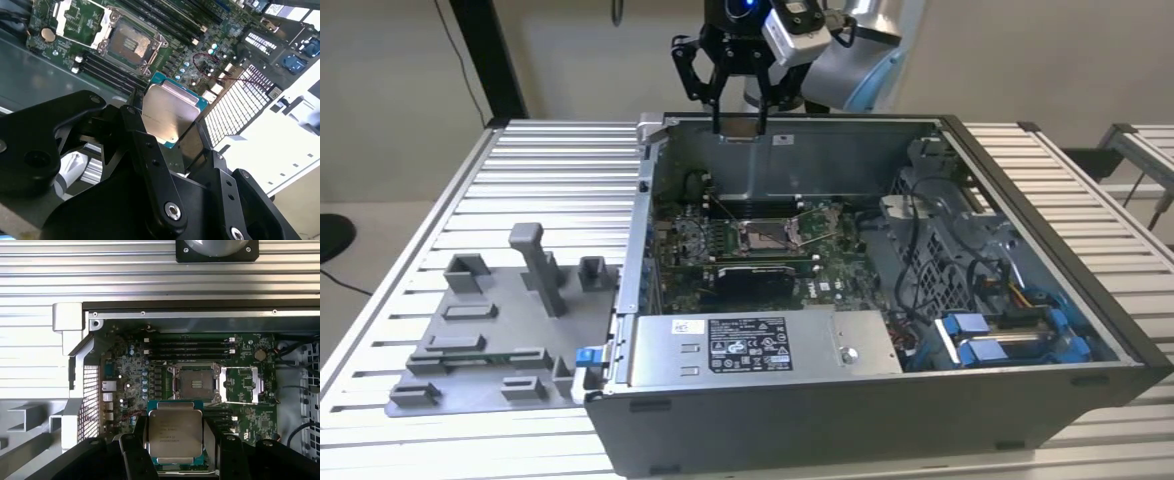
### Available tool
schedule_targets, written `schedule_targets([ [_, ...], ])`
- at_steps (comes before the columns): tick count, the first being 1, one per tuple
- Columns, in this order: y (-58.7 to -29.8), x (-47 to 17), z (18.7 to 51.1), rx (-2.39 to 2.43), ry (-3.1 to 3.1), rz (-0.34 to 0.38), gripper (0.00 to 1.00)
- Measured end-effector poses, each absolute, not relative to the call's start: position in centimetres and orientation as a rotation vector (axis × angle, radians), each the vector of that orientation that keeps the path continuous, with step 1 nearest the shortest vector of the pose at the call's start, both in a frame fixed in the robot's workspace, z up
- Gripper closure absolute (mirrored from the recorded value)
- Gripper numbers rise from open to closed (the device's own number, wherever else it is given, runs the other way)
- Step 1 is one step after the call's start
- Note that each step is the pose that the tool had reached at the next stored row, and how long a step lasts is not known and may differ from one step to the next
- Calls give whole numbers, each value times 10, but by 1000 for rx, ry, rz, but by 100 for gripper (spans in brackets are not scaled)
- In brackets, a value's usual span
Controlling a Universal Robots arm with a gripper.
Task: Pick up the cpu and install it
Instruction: 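Close the cpu cover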
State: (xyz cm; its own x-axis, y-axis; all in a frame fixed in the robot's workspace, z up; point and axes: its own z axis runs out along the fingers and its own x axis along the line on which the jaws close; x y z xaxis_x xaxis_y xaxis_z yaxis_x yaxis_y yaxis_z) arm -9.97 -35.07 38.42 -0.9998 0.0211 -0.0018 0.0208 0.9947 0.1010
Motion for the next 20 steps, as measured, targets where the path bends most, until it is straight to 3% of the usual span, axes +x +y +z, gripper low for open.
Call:
schedule_targets([
  [20, -351, -100, 384, 492, 3081, 156, 100],
])
